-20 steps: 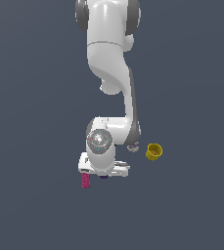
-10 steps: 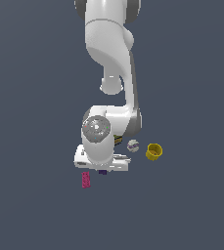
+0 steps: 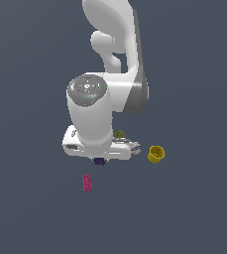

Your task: Pick up a designated object from a clutter of objects.

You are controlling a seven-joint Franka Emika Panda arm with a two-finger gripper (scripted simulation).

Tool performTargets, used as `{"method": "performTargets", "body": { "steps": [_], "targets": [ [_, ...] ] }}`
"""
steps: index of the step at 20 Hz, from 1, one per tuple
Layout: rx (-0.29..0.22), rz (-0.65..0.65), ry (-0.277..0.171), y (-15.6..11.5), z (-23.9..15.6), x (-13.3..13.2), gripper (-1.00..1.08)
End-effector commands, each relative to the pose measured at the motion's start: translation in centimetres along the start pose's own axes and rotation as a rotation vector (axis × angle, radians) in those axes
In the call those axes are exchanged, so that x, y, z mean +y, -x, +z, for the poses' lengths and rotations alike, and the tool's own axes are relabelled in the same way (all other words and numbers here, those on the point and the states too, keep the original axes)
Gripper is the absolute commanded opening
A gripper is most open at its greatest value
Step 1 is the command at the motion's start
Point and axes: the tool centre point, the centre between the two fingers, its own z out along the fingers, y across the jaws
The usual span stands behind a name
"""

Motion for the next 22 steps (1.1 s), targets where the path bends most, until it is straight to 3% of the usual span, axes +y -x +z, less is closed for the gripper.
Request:
{"method": "performTargets", "body": {
  "steps": [1,13,22],
  "targets": [
    [0.0,0.0,0.0,0.2,-3.1,0.3,-1.0],
    [0.0,0.0,0.0,0.9,-16.8,1.5,-1.0],
    [0.0,0.0,0.0,0.9,-22.2,1.9,-1.0]
  ]
}}
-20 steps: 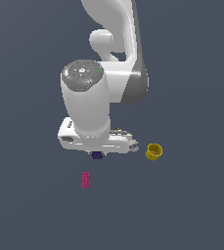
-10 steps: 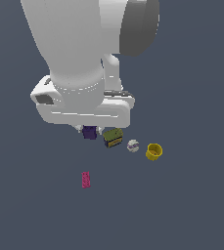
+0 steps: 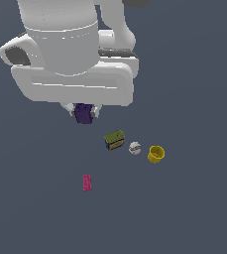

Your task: Pick up a designated object from a clutter of objects.

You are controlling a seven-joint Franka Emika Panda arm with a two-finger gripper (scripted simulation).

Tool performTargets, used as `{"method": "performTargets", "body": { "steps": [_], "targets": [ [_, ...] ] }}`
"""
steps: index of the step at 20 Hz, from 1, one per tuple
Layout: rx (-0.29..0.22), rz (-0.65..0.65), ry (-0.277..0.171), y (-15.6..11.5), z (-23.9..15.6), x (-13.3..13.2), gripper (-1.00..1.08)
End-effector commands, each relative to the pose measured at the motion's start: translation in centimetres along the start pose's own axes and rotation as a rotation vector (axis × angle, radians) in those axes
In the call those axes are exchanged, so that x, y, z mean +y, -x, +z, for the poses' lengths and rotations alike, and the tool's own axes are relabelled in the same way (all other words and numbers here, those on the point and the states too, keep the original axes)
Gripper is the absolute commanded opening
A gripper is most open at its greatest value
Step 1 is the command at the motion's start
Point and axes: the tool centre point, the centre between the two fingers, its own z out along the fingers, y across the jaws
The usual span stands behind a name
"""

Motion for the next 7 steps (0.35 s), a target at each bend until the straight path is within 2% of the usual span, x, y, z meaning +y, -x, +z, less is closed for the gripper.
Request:
{"method": "performTargets", "body": {
  "steps": [1,7],
  "targets": [
    [-0.001,0.0,0.0,0.0,-0.96,0.08,-1.0],
    [-0.001,0.0,0.0,-0.05,-1.77,0.16,-1.0]
  ]
}}
